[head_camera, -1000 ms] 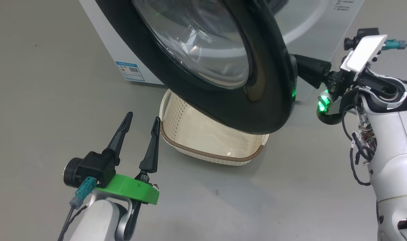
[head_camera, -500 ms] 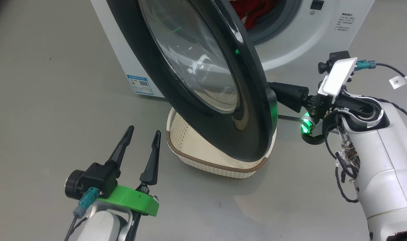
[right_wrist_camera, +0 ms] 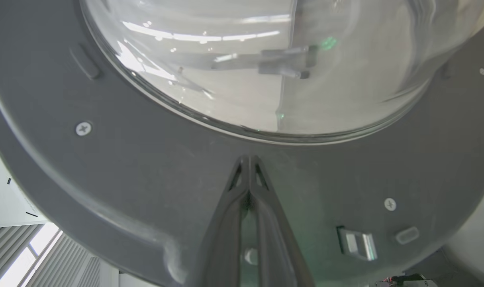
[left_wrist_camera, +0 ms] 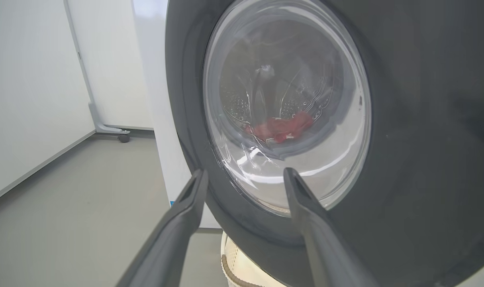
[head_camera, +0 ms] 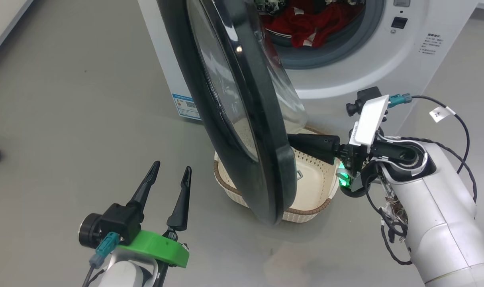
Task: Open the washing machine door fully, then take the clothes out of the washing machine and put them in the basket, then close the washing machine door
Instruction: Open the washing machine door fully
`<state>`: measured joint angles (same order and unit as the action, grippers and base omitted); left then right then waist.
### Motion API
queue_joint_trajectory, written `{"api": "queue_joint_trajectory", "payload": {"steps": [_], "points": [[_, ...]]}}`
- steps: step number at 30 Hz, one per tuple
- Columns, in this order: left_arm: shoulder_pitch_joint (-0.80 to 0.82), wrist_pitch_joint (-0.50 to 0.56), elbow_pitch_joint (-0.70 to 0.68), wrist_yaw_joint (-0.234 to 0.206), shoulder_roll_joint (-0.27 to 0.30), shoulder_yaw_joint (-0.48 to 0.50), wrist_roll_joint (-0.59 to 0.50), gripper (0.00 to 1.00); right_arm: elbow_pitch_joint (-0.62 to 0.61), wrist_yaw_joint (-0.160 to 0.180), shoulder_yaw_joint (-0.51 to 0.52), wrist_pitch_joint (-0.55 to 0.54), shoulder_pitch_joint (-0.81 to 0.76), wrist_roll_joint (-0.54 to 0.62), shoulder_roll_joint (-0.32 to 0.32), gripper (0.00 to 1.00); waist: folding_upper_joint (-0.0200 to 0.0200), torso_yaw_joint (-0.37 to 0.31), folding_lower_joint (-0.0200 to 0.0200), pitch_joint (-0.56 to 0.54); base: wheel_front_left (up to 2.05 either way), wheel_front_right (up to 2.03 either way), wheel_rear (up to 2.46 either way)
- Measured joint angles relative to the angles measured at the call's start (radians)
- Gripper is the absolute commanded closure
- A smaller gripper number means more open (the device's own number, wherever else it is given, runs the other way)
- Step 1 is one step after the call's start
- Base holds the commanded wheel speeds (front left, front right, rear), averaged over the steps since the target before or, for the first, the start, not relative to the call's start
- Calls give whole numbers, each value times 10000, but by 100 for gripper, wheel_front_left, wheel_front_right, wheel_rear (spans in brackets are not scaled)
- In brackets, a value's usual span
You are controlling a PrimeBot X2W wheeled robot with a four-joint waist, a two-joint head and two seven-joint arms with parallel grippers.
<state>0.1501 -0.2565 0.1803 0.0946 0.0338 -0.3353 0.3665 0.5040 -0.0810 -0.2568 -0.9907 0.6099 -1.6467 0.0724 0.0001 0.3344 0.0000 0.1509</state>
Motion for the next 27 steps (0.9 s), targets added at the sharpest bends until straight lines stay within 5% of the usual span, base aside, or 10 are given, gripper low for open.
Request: {"api": "queue_joint_trajectory", "payload": {"steps": [27], "points": [[-510, 0, 73, 77, 35, 142, -240, 0, -1448, -148, -2395, 374, -1263, -1463, -42, 100, 0, 766, 0, -688, 0, 0, 0]]}}
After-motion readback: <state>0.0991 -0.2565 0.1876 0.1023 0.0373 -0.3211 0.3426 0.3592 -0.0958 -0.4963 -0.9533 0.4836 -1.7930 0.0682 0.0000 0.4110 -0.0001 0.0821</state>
